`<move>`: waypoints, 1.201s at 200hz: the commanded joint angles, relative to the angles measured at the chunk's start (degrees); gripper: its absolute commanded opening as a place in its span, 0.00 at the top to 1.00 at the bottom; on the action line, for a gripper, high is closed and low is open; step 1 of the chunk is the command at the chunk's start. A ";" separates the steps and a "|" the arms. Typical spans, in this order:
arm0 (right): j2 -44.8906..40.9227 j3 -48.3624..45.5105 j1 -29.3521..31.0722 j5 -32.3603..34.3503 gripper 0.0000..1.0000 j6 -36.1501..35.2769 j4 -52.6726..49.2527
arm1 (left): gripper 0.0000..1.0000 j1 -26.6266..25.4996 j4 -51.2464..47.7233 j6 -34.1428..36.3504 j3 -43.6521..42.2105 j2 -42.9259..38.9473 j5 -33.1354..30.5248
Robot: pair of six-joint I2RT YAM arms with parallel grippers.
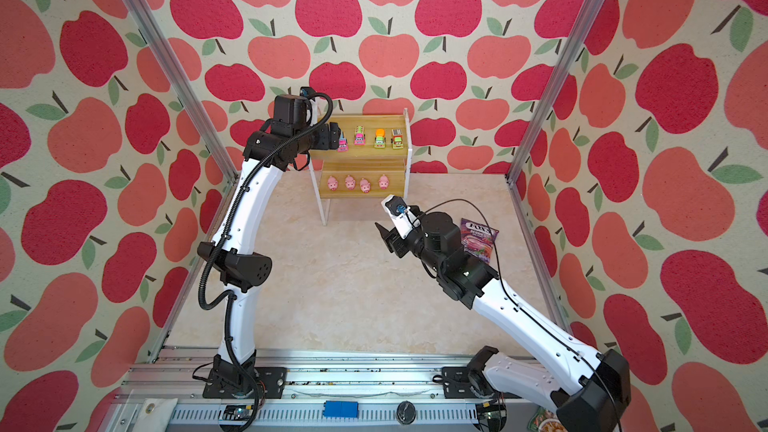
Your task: Place and organize the plastic toys onto the shelf
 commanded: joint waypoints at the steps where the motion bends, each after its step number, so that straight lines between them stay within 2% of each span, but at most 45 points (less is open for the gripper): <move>1: 0.18 1.87 -1.71 -1.52 0.30 2.80 1.82 | 0.06 1.53 2.13 0.78 1.22 -3.97 0.01; 38: 1.00 3.51 -3.85 -2.43 0.25 4.86 2.40 | 0.04 3.18 2.50 0.93 -0.92 -7.42 0.88; 94: 4.53 8.34 -8.86 -3.67 0.03 6.38 0.48 | 0.01 8.55 4.22 -1.86 -10.56 -15.22 4.36; 109: 5.25 9.65 -10.31 -4.80 0.01 6.42 -0.08 | 0.01 9.98 5.12 -1.76 -15.29 -18.30 4.62; 145: 7.02 12.26 -14.24 -7.31 0.01 6.30 -1.25 | 0.01 15.24 12.46 -3.04 -34.12 -29.71 7.94; 180: 6.80 11.50 -17.58 -7.85 0.01 5.19 -0.41 | 0.01 21.57 23.37 -3.10 -58.68 -44.52 11.83; 205: 4.99 8.47 -20.79 -7.65 0.01 4.99 1.87 | 0.01 25.47 31.75 -3.44 -75.66 -54.74 11.84; 221: 3.54 5.80 -22.84 -5.69 0.01 4.36 3.17 | 0.01 27.03 34.40 -2.56 -82.87 -59.58 11.11; 240: 1.42 1.06 -25.56 -3.56 0.01 4.27 5.90 | 0.01 27.59 36.96 -1.18 -91.14 -63.28 7.43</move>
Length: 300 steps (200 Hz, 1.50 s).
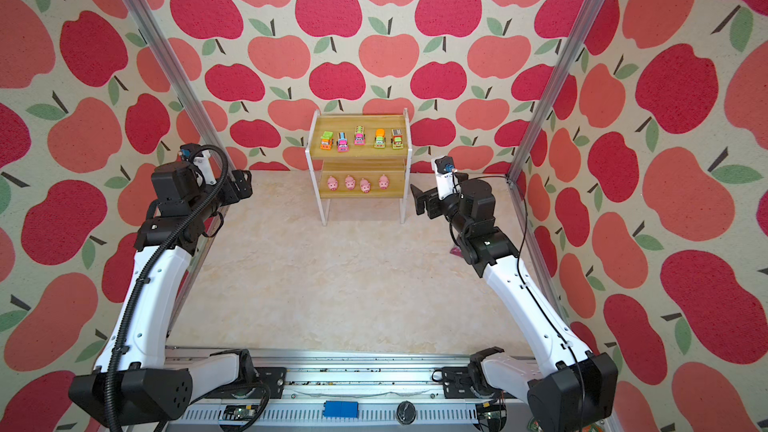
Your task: Place and organize the plastic toys onto the shelf
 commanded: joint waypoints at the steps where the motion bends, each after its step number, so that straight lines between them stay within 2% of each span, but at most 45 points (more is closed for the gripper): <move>1: -3.08 -5.22 -2.87 2.78 0.01 -0.95 4.06 | 0.01 0.82 8.47 1.70 -7.83 -3.77 -2.61; 21: -4.97 -11.09 -5.43 5.71 0.01 -1.30 7.51 | 0.01 1.80 12.12 1.14 -16.03 -7.04 -7.18; 66: -6.82 -22.69 -9.69 8.34 0.01 0.79 14.89 | 0.01 5.21 20.10 -2.26 -29.81 -6.46 -10.15; 100: -5.00 -30.18 -10.88 11.48 0.01 -2.77 22.63 | 0.01 5.26 39.55 2.39 -43.38 -5.86 -10.11; 119: 1.09 -34.27 -13.09 11.02 0.01 -2.85 30.57 | 0.01 5.31 48.84 5.83 -47.60 0.88 -10.59; 138: 10.84 -38.06 -15.20 8.57 0.01 -3.52 44.25 | 0.01 5.69 56.77 7.93 -49.13 9.07 -5.86; 145: 11.40 -35.93 -15.37 10.00 0.01 -2.49 38.73 | 0.01 5.92 56.95 7.49 -48.88 11.57 -4.80; 146: 11.23 -35.03 -15.73 9.78 0.01 -1.73 35.36 | 0.01 5.92 57.18 7.48 -48.95 11.72 -4.61; 152: 11.72 -33.61 -16.80 7.57 0.01 -0.91 33.18 | 0.01 5.90 59.64 7.62 -49.66 13.98 -3.55; 157: 12.84 -34.18 -17.09 6.52 0.02 -1.04 35.84 | 0.01 5.88 62.69 8.39 -49.85 15.23 -3.33; 166: 14.13 -36.32 -17.07 5.43 0.01 -1.06 39.93 | 0.01 5.84 55.31 7.88 -47.09 14.64 -2.87; 172: 14.92 -38.87 -17.03 4.18 0.01 -1.82 43.83 | 0.01 5.69 56.25 8.09 -47.63 14.91 -3.01; 181: 17.29 -43.92 -17.13 5.31 0.01 -0.99 55.67 | 0.01 5.28 62.20 8.67 -49.96 14.96 -2.14; 191: 23.61 -47.03 -17.18 7.55 0.01 -0.03 67.80 | 0.01 4.94 61.94 8.57 -50.90 13.49 -2.09; 201: 29.38 -48.37 -17.23 6.62 0.01 -0.73 77.98 | 0.01 4.71 64.37 8.50 -52.09 13.28 -3.38; 221: 22.96 -46.60 -17.31 5.75 0.01 -0.49 64.20 | 0.01 3.20 65.49 9.71 -52.81 12.96 -4.71; 242: 27.04 -45.99 -17.03 3.55 0.01 -2.09 70.04 | 0.01 1.94 66.00 10.11 -52.25 13.82 -6.16; 260: 25.25 -44.14 -16.84 5.13 0.01 -1.83 63.17 | 0.01 1.88 65.64 7.20 -52.17 15.36 -6.70; 271: 25.97 -42.96 -16.84 5.25 0.01 -1.89 62.54 | 0.01 0.28 78.89 9.49 -55.57 21.85 -7.62; 280: 25.51 -42.52 -16.87 5.38 0.01 -1.92 60.66 | 0.01 -0.58 85.08 10.77 -55.12 26.48 -9.12; 288: 25.59 -42.16 -16.94 5.66 0.01 -1.76 60.46 | 0.01 -1.50 80.20 10.20 -52.40 26.00 -13.85; 295: 25.87 -41.68 -16.92 6.55 0.01 -1.46 59.54 | 0.01 -0.83 74.00 8.57 -51.46 24.17 -12.27; 300: 25.64 -40.84 -16.91 7.23 0.01 -1.19 57.64 | 0.01 -0.19 73.52 8.21 -51.57 24.08 -11.20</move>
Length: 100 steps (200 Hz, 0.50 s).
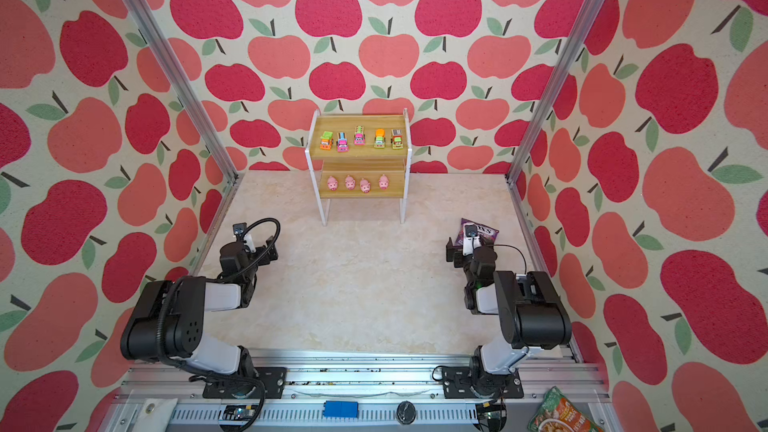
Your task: Place and organize the plastic toys onto the shelf
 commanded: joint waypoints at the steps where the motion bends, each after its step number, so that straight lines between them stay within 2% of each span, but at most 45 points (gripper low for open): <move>1: -0.24 2.56 0.01 1.92 0.01 0.55 -5.51 | 0.01 0.32 -0.04 -0.81 1.46 -0.24 -2.44; 13: -0.18 4.02 -0.99 1.38 0.01 1.73 -7.88 | 0.01 0.24 6.54 0.36 0.30 2.07 -2.98; 29: -0.28 3.96 -1.62 0.41 0.01 2.25 -8.06 | 0.01 0.21 1.63 -0.48 1.29 0.37 -2.79; 45: -0.45 3.77 -1.61 0.41 0.01 2.25 -7.75 | 0.01 0.13 6.02 0.30 0.42 1.76 -3.00; 57: -0.48 3.36 -1.50 0.56 0.01 2.16 -7.25 | 0.01 0.12 3.25 -0.26 0.89 0.89 -3.01; 100: -0.51 3.17 -0.66 0.80 0.01 1.11 -6.59 | 0.01 -1.11 5.43 1.63 0.40 1.33 -3.36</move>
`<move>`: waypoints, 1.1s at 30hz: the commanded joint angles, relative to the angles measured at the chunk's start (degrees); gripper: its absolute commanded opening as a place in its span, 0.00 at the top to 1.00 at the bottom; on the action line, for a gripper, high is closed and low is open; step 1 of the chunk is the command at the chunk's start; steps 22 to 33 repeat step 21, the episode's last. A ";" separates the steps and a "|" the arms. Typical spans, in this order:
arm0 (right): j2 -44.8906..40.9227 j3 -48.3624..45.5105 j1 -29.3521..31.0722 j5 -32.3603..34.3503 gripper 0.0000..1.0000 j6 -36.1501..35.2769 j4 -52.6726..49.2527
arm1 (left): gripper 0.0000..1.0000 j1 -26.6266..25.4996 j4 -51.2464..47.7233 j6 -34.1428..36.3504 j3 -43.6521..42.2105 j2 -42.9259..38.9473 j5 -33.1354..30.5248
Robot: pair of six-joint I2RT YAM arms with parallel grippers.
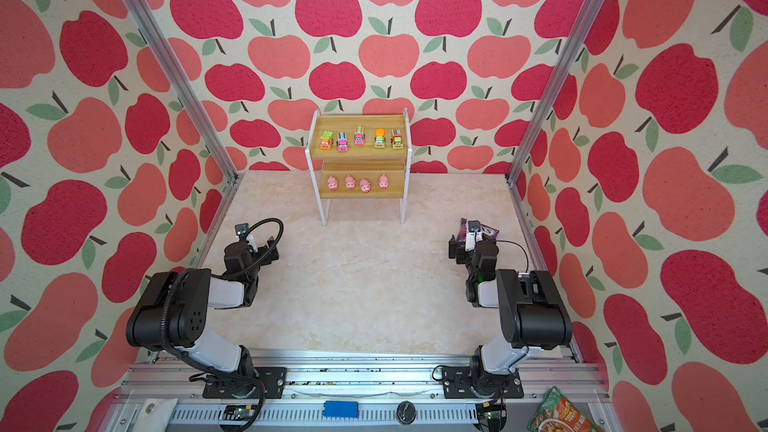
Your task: Place and organize the plastic toys onto the shelf
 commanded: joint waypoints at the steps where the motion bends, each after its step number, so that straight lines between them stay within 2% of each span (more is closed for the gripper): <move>1: -0.48 -0.04 0.66 0.23 0.01 0.19 -0.23 | 0.01 -0.43 2.20 1.41 0.10 0.34 -0.54; 33: -0.57 0.23 -0.19 -1.19 0.01 0.99 -0.95 | 0.01 -0.47 2.32 1.41 0.15 0.36 -0.54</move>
